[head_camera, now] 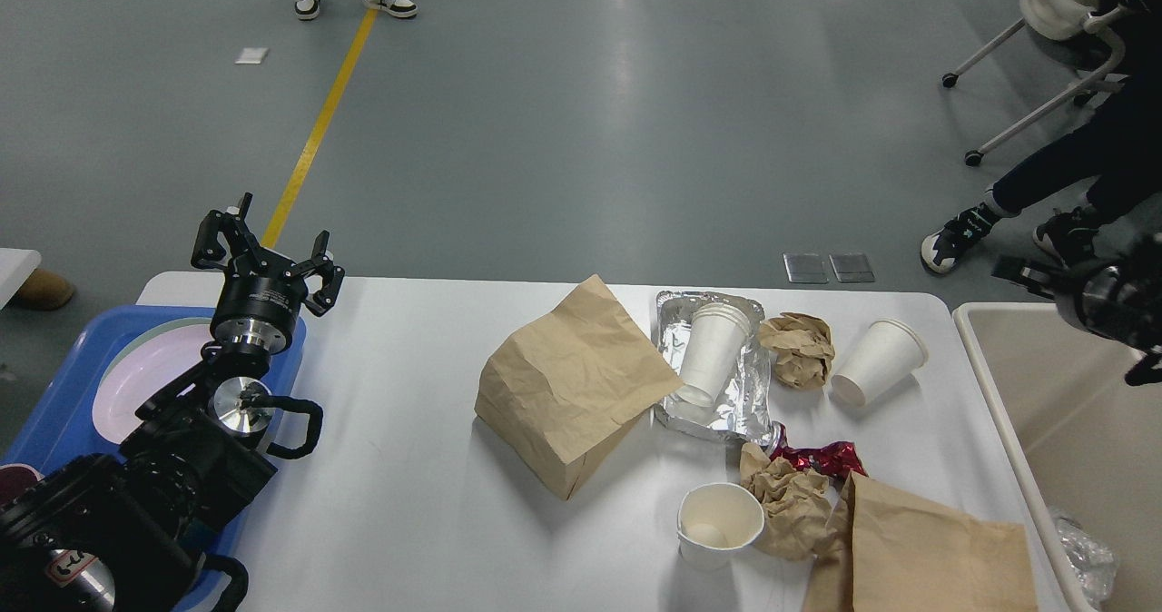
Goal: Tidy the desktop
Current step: 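Move the right gripper down to the white paper cup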
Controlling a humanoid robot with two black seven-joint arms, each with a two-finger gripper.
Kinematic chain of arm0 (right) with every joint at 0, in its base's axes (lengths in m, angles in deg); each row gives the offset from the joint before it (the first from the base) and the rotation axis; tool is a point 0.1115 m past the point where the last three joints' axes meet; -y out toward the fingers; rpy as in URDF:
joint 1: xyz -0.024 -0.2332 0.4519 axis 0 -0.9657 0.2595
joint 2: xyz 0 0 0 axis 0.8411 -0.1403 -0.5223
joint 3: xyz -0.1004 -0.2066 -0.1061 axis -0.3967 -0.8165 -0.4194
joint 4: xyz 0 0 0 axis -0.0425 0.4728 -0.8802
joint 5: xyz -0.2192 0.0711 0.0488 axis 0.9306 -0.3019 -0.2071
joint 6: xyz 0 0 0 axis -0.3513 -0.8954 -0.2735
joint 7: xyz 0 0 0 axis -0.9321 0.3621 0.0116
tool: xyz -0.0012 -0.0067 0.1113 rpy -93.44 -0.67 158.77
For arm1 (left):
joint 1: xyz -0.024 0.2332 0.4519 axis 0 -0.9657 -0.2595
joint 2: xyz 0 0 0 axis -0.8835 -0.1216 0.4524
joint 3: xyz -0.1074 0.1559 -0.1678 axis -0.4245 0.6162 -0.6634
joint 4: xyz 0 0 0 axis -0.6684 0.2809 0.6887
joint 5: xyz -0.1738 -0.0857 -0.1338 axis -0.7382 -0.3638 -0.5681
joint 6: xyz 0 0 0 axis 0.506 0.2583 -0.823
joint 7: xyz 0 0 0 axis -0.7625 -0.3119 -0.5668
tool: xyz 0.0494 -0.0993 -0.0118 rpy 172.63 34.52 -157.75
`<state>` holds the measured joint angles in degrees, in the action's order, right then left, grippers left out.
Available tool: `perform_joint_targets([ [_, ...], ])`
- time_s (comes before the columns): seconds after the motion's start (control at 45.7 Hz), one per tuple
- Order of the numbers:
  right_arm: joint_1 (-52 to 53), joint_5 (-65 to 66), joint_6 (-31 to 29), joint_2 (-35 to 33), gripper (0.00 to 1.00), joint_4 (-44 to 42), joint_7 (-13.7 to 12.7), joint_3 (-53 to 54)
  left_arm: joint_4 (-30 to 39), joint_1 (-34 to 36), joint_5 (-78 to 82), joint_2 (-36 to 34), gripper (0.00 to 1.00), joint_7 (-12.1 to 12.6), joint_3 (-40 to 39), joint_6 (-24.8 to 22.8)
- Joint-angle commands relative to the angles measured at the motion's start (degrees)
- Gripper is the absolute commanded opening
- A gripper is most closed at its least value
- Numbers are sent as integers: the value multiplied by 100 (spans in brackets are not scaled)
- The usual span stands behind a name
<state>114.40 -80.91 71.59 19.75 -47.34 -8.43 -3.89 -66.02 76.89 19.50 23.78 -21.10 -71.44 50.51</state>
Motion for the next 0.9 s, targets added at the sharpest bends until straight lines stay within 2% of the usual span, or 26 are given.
perform_joint_targets([
  [0.0, 1070, -49, -1220, 697, 100, 685, -4, -195, 2, 0, 1, 1, 96, 0, 0, 0],
  [0.197, 2143, -58, -2794, 1226, 100, 1098, 5, -133, 1, 0, 1, 1, 96, 0, 0, 0],
  [0.372, 3557, -58, -4252, 1235, 100, 1941, 14, -133, -7, 0, 1, 1, 96, 0, 0, 0],
  [0.481, 4147, -57, -4790, 1226, 100, 2250, 5, -212, 2, 0, 1, 1, 97, 0, 0, 0],
  [0.678, 4192, -22, -4730, 1156, 100, 2162, -12, -371, 2, 0, 1, 1, 97, 0, 0, 0],
  [0.787, 3403, -58, -4133, 910, 100, 1969, -12, -257, 2, 0, 1, 1, 97, 0, 0, 0],
  [0.875, 2516, -66, -3474, 743, 100, 1478, -12, -81, 2, 0, 1, 1, 96, 0, 0, 0],
])
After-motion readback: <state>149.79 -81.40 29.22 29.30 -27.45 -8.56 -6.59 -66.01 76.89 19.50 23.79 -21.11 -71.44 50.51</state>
